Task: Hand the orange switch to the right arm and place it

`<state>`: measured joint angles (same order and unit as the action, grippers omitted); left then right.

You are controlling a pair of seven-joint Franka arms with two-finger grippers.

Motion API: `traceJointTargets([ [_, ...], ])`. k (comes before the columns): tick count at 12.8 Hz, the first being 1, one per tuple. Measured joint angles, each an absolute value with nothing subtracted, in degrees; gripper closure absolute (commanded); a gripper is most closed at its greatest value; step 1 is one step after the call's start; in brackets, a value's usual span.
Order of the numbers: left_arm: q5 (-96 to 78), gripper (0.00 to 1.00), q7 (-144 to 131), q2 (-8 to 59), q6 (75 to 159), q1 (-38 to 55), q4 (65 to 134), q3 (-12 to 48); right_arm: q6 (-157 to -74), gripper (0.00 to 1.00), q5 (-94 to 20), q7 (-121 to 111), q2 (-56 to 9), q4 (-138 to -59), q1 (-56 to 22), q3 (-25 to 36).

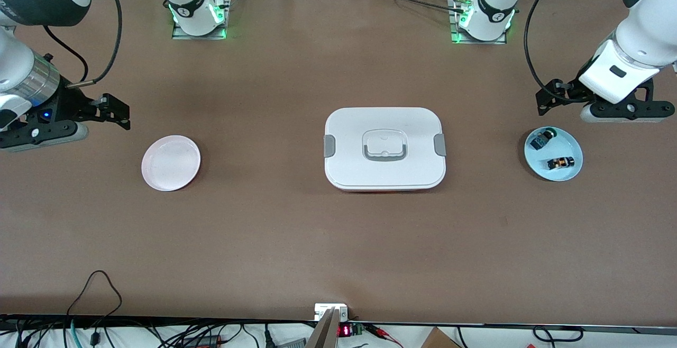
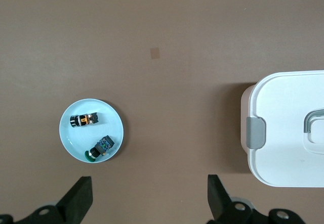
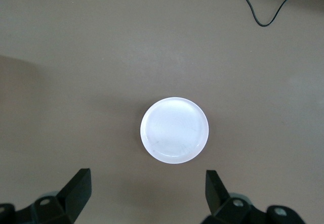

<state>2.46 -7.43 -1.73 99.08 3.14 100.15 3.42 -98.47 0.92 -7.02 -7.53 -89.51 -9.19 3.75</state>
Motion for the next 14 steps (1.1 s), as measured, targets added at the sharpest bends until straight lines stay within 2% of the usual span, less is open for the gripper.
traceJointTargets([
  [14,2.3,0.00,-7.5,-1.3,97.8,3.1,100.1,3.4,-98.8,0.00,0.9,-7.0,-7.5,-89.5,-9.2,3.7],
])
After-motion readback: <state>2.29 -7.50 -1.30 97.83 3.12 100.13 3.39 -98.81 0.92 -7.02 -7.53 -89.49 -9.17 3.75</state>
